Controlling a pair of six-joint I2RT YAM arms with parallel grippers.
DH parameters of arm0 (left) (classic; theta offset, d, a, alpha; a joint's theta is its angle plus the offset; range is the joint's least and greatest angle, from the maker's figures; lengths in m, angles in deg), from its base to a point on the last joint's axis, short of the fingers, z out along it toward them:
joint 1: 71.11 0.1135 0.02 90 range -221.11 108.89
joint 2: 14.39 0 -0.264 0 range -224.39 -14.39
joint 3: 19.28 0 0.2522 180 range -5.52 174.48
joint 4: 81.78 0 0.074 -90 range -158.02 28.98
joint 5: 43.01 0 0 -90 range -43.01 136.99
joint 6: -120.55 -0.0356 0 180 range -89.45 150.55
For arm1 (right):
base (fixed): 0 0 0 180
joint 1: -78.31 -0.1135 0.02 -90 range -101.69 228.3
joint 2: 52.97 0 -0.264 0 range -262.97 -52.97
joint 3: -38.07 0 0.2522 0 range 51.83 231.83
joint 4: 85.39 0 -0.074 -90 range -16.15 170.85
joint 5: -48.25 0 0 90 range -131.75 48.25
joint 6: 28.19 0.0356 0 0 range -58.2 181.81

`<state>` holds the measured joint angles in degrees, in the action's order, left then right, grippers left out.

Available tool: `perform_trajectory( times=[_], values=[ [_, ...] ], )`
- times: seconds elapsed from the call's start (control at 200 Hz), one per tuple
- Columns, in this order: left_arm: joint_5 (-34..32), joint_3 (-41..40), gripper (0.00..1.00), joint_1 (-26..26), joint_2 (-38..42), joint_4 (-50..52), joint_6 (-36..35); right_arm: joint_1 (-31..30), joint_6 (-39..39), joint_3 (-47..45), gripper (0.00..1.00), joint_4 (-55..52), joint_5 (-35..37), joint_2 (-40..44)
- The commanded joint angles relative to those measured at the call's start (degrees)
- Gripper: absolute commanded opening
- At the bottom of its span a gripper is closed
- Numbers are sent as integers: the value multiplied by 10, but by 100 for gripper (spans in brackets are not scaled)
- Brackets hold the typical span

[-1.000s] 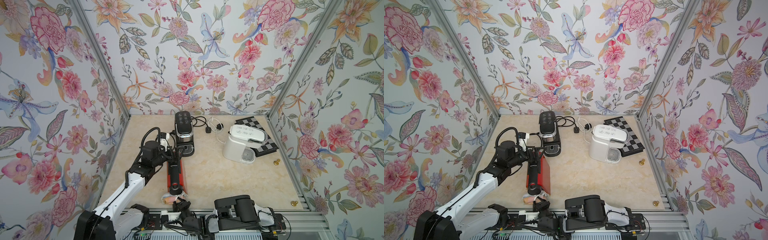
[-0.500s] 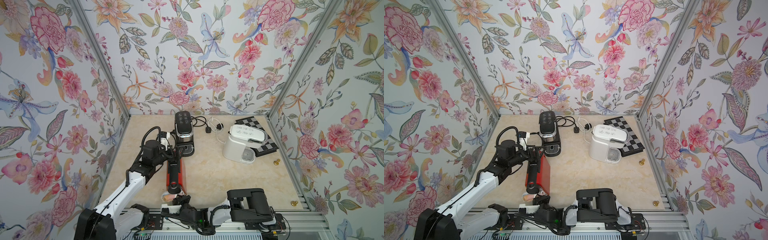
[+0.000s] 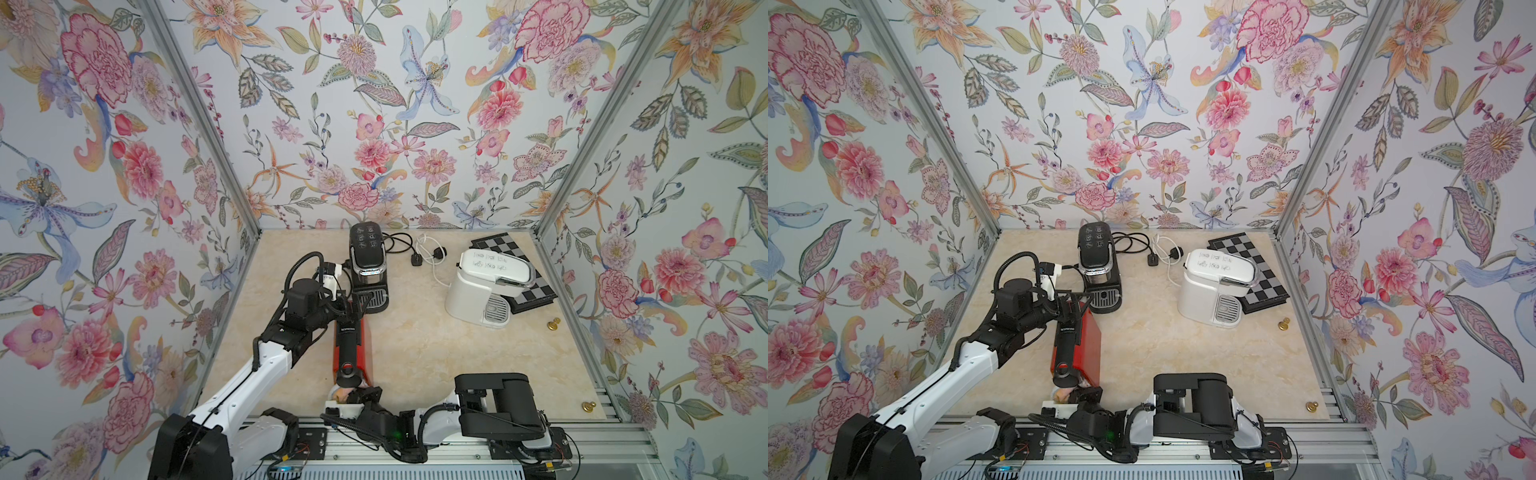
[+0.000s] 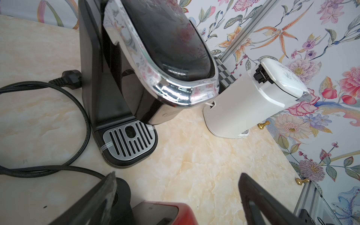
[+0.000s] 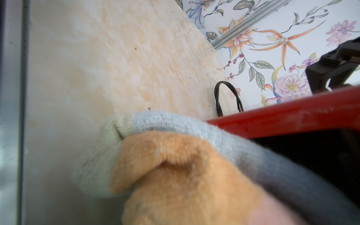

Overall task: Wipe the surface of a coffee machine
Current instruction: Wipe the dirt from the surface of the coffee machine.

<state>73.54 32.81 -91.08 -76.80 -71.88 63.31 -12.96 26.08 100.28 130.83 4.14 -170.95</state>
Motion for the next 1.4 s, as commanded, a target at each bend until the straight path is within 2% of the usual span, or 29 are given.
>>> perform_trajectory(
  times=[0.0, 0.075, 0.245, 0.385, 0.51, 0.64, 0.796, 0.841, 0.976, 1.091, 1.166, 1.276, 1.396],
  values=[
    [39, 12, 98, -22, 1, 16, 3, 19, -66, -25, 0, 119, 114, 15],
    [40, 11, 98, -22, 3, 17, 3, 15, -97, -27, 0, 167, 124, 7],
    [40, 8, 98, -22, 4, 16, 4, 6, -116, -16, 0, 189, 133, -19],
    [44, 9, 98, -22, 0, 10, 4, -1, -165, -25, 0, 266, 132, -25],
    [46, 12, 98, -22, -6, 8, 5, 6, -126, -8, 0, 188, 116, -38],
    [47, 10, 98, -22, -7, 6, 5, 18, -30, 3, 0, 50, 91, -26],
    [49, 9, 98, -22, -9, 3, 7, 26, 35, 9, 0, -57, 76, -16],
    [49, 9, 98, -22, -9, 2, 7, 24, 39, 1, 0, -54, 80, -11],
    [49, 9, 98, -22, -11, -1, 7, 16, 12, -23, 0, 2, 102, 13],
    [50, 9, 98, -22, -9, -3, 10, 9, -58, -27, 0, 91, 126, 19],
    [50, 9, 97, -22, -6, 0, 8, 10, -86, -4, 0, 104, 145, 0],
    [51, 5, 98, -22, 1, 3, 9, 9, -164, 13, 0, 204, 171, -46],
    [55, 2, 98, -22, 5, 2, 10, 14, -203, 35, 0, 254, 200, -87]
  ],
)
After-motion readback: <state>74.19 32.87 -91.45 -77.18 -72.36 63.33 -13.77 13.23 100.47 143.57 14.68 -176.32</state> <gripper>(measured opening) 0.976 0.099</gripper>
